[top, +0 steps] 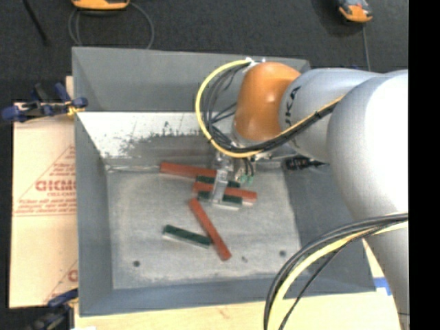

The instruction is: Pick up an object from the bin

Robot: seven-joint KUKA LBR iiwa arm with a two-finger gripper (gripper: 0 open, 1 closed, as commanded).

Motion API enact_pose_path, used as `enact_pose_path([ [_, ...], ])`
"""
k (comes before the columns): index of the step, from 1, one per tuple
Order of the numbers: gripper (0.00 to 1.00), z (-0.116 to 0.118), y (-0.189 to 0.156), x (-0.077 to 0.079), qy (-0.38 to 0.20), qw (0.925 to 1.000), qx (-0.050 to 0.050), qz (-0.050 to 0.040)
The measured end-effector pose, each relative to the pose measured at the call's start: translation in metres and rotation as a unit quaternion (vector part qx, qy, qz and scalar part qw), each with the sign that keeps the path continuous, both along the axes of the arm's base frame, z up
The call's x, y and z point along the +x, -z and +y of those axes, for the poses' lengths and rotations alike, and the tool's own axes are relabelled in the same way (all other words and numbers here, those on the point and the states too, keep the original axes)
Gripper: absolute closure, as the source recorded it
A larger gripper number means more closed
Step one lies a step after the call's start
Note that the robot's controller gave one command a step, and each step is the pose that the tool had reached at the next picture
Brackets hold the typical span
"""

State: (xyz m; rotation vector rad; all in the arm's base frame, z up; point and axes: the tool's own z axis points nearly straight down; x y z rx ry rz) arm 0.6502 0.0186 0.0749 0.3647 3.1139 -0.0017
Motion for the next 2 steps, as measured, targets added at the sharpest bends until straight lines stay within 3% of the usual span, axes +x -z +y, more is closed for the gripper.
enact_pose_path([
  [2, 1.00, 0.000, -0.023, -0.002, 0.000, 1.0000, 0.000, 0.0027],
])
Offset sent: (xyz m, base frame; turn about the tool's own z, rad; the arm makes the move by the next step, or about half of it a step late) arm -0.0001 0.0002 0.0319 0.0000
